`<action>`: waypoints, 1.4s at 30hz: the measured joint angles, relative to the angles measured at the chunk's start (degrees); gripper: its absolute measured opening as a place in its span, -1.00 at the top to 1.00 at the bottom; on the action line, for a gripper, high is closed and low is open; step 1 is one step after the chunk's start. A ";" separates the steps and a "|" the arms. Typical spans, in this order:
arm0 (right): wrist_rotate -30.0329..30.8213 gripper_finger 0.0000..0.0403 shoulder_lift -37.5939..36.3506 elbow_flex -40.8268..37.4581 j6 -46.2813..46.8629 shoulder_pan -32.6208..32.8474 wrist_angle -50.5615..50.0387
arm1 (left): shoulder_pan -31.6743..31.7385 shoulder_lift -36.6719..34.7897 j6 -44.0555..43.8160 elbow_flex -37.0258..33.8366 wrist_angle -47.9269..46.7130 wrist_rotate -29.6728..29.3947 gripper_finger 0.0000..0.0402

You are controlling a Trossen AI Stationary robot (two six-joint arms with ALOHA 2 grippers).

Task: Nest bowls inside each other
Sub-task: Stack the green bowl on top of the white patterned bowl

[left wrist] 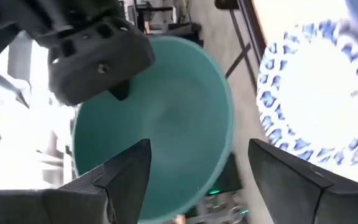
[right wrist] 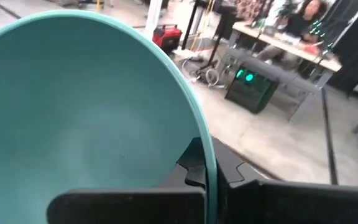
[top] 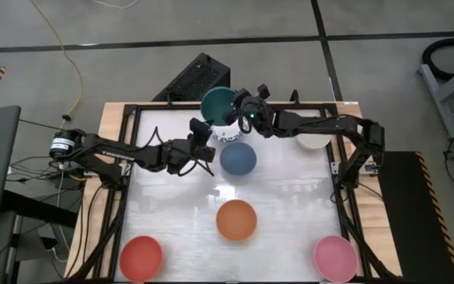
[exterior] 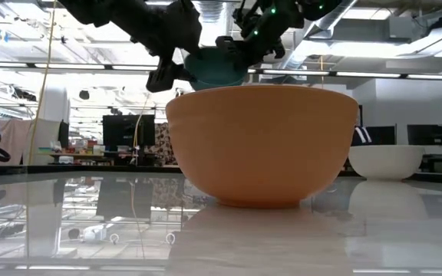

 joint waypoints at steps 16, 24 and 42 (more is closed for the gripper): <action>-47.37 0.95 0.01 0.00 21.95 -23.88 -16.94 | -1.19 -21.85 -55.74 5.52 -31.58 15.99 -0.29; -49.95 0.95 2.29 0.00 23.71 -22.39 -17.86 | 8.78 -29.76 -82.89 8.81 -48.74 40.20 -0.29; -51.05 0.95 15.67 8.78 24.04 -21.21 -25.43 | 15.09 -29.44 -87.85 8.79 -51.32 53.25 -0.29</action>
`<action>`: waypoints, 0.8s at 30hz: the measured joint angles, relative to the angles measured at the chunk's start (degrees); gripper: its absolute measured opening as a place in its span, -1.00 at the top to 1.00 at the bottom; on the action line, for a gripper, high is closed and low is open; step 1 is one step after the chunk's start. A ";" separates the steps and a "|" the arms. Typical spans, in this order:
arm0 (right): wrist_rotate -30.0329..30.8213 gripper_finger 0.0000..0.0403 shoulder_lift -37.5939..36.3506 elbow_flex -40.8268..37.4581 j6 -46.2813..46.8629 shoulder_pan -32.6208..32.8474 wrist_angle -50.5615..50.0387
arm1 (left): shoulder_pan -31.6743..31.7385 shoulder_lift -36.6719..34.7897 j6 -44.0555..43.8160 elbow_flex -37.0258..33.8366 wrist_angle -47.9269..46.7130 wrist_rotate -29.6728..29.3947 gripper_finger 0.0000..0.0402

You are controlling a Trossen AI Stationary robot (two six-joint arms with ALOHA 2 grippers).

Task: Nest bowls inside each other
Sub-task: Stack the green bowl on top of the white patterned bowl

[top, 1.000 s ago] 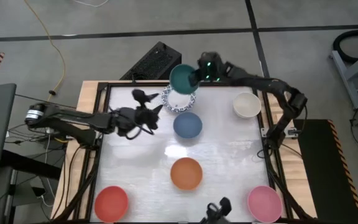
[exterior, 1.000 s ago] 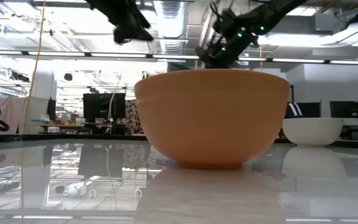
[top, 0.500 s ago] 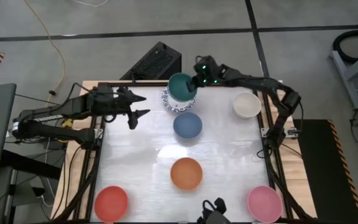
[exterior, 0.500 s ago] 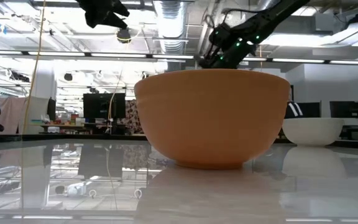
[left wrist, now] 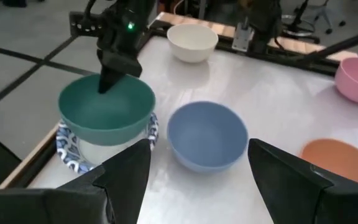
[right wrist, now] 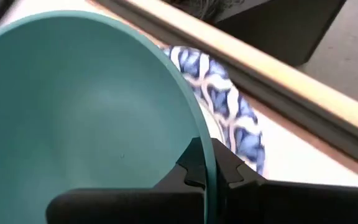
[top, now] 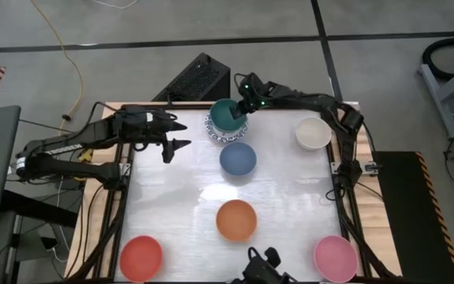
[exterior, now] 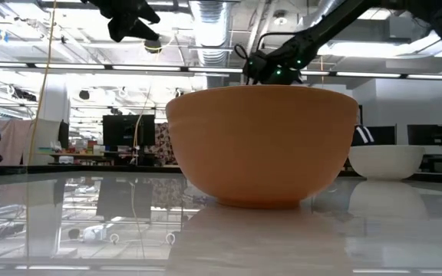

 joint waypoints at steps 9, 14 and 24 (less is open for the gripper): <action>2.45 0.95 2.96 2.32 -0.53 -0.09 -2.68 | 1.09 0.05 0.94 -0.15 -1.80 1.38 -0.29; 2.85 0.95 3.22 2.21 -0.55 -0.24 -3.71 | 1.11 0.05 0.94 -0.17 -1.91 1.35 -0.29; 3.21 0.67 3.15 2.21 -1.14 0.25 -3.73 | 1.11 0.07 0.94 -0.17 -1.98 1.31 -0.29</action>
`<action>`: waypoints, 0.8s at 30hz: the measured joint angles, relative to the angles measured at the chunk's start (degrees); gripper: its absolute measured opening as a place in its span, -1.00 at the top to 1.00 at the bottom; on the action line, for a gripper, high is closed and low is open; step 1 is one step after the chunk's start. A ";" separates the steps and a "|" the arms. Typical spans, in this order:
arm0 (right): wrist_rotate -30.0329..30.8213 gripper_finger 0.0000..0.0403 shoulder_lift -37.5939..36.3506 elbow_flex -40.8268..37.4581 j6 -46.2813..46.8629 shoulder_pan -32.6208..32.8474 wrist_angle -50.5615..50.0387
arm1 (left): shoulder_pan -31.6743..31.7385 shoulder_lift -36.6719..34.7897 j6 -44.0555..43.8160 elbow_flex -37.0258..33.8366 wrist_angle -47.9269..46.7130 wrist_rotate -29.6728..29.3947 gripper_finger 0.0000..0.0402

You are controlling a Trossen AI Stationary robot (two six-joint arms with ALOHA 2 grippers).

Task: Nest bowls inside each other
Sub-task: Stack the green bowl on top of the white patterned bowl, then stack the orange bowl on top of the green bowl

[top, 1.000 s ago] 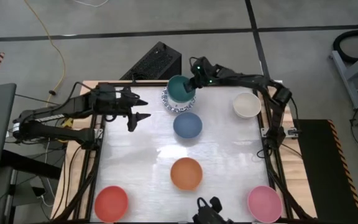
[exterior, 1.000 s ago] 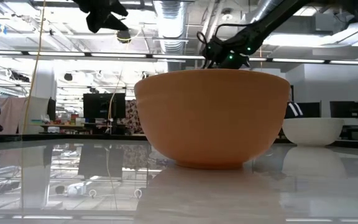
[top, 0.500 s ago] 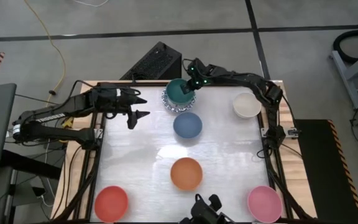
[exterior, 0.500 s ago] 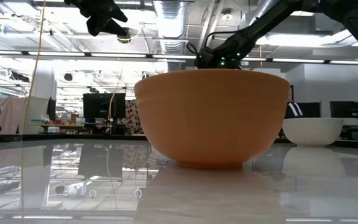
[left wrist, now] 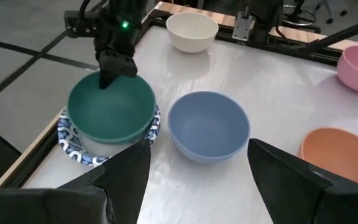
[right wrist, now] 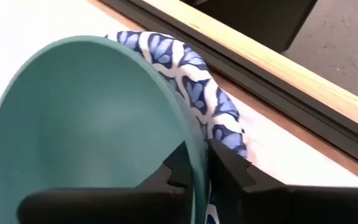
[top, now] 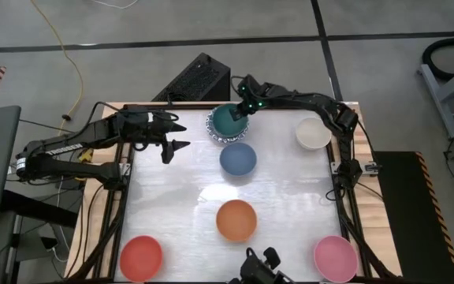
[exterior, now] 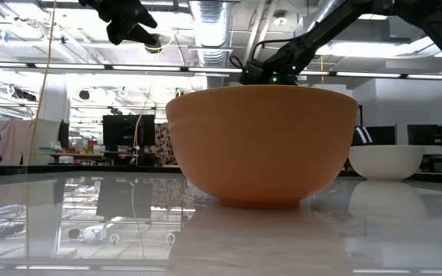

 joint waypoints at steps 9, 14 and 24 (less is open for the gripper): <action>0.04 0.38 0.00 0.00 -1.64 -0.01 1.35 | 0.00 0.00 0.00 0.00 -0.62 -0.09 -0.29; 0.04 0.24 0.00 0.00 -1.81 -0.35 2.97 | 0.00 0.00 0.04 -0.02 -1.33 -0.17 -0.29; 0.15 0.20 -0.41 -0.01 -5.34 -1.54 3.03 | 0.00 0.00 1.53 -0.02 -2.03 -3.15 -0.29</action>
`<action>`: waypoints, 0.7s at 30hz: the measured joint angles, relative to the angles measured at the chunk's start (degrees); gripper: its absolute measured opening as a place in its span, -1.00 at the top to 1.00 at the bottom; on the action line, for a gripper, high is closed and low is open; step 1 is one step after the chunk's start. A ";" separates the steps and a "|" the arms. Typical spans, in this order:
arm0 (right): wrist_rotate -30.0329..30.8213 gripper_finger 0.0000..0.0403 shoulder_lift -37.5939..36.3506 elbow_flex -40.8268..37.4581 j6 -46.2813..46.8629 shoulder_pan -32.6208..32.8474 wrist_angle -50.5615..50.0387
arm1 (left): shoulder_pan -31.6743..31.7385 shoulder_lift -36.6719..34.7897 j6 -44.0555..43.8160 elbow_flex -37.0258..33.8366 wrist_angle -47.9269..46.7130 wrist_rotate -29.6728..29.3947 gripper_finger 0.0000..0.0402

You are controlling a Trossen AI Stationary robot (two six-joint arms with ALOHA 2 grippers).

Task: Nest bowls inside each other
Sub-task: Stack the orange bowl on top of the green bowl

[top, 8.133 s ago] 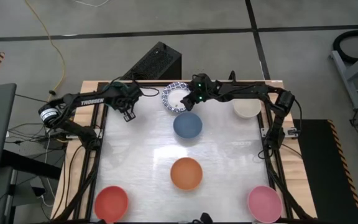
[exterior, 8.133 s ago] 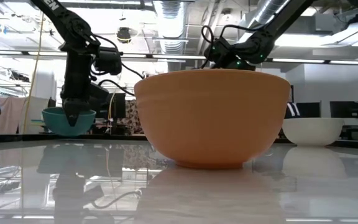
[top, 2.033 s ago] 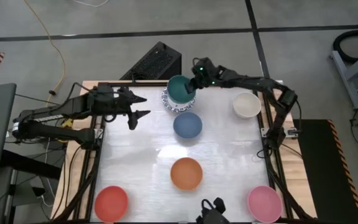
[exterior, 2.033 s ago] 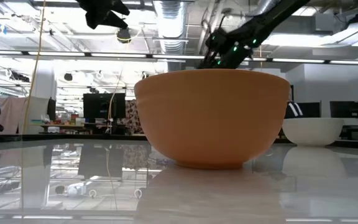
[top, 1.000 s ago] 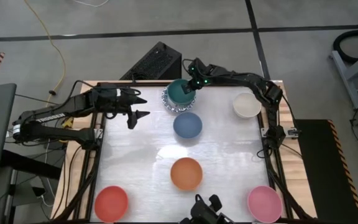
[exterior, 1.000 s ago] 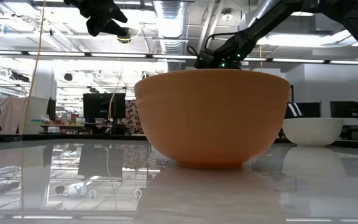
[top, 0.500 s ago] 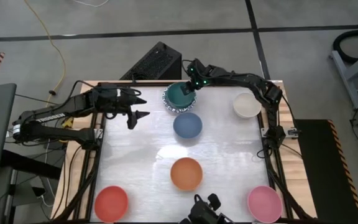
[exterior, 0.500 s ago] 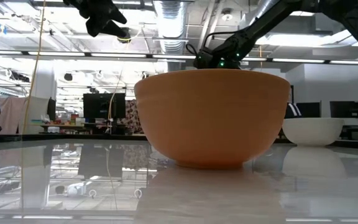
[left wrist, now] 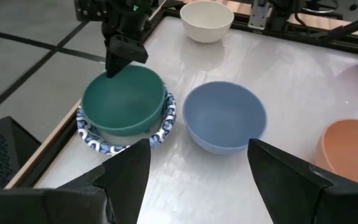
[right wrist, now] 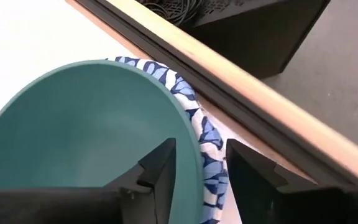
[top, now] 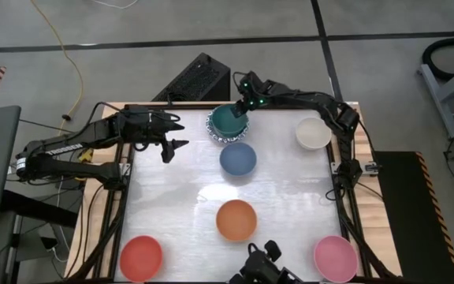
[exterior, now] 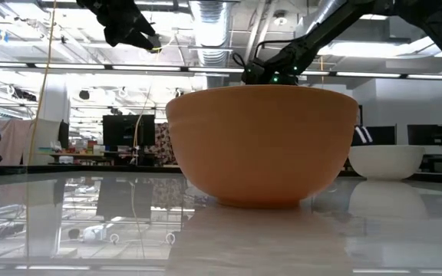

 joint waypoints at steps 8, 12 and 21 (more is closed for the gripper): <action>0.11 0.21 -4.54 -0.01 -5.07 -0.93 0.38 | 0.00 -0.59 1.87 -0.02 -0.88 0.59 -0.29; 0.28 0.21 -8.19 -0.01 -5.64 -1.33 -0.34 | 0.00 -0.68 2.27 -0.02 -3.29 0.61 -0.29; -0.01 0.21 -18.25 0.01 -11.64 1.38 -22.28 | -0.83 -2.11 3.89 -0.04 -18.53 1.79 -0.29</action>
